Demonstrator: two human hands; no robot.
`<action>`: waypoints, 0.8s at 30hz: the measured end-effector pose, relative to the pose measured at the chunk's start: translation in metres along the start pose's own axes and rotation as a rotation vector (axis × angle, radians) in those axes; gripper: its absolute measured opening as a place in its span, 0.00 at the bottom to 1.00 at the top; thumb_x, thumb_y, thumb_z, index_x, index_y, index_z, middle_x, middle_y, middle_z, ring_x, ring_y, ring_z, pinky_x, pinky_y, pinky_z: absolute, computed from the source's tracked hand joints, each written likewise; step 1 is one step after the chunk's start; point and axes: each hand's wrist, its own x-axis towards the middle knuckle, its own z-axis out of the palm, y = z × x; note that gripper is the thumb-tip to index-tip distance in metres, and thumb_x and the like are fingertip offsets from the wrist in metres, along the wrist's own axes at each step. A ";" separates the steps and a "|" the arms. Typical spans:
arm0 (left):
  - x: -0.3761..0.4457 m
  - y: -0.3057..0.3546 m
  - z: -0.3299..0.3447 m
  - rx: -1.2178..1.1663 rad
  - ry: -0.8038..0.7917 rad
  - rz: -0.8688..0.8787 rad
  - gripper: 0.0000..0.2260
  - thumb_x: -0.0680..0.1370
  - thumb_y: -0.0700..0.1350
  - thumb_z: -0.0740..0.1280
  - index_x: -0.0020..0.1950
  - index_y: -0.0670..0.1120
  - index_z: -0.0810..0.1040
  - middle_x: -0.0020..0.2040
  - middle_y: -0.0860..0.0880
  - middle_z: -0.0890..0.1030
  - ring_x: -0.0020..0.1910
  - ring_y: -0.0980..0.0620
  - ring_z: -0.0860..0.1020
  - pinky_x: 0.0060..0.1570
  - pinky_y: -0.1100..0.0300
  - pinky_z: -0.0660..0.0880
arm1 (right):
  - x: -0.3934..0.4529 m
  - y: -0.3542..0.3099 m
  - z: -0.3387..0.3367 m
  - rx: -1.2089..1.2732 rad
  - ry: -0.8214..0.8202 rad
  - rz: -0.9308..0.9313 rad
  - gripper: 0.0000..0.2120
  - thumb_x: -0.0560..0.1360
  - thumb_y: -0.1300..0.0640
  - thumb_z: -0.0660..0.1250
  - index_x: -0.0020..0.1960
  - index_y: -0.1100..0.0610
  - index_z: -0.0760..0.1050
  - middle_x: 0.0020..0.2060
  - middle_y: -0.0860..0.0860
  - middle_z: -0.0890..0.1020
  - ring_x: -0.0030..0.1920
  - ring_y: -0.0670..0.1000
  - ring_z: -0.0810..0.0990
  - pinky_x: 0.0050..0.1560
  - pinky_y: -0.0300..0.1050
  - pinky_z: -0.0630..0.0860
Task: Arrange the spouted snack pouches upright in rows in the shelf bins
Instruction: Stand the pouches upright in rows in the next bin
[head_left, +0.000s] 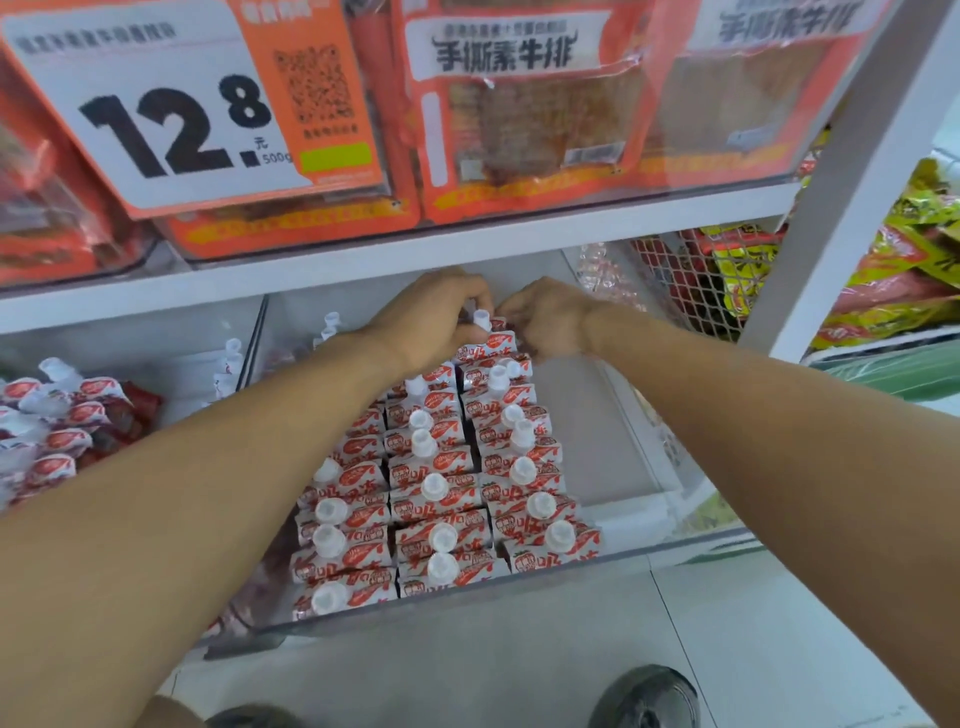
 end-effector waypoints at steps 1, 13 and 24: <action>0.000 0.001 -0.001 0.005 -0.014 -0.008 0.07 0.72 0.42 0.74 0.47 0.46 0.78 0.47 0.50 0.75 0.45 0.50 0.77 0.51 0.53 0.76 | -0.008 -0.002 0.001 0.119 -0.012 0.036 0.21 0.74 0.70 0.68 0.65 0.59 0.76 0.52 0.55 0.82 0.51 0.56 0.83 0.54 0.50 0.81; 0.012 0.007 0.008 0.295 -0.124 -0.053 0.17 0.73 0.32 0.69 0.59 0.46 0.78 0.54 0.42 0.79 0.53 0.43 0.76 0.45 0.59 0.64 | -0.063 0.007 0.020 0.395 -0.090 0.176 0.14 0.79 0.57 0.66 0.64 0.51 0.70 0.45 0.48 0.81 0.44 0.48 0.81 0.44 0.44 0.80; -0.074 0.062 -0.039 0.068 0.071 -0.119 0.17 0.77 0.49 0.68 0.64 0.47 0.73 0.54 0.48 0.79 0.51 0.49 0.79 0.52 0.58 0.74 | -0.133 0.029 0.022 0.487 -0.118 0.265 0.37 0.76 0.43 0.68 0.78 0.46 0.54 0.72 0.55 0.70 0.60 0.60 0.77 0.52 0.57 0.82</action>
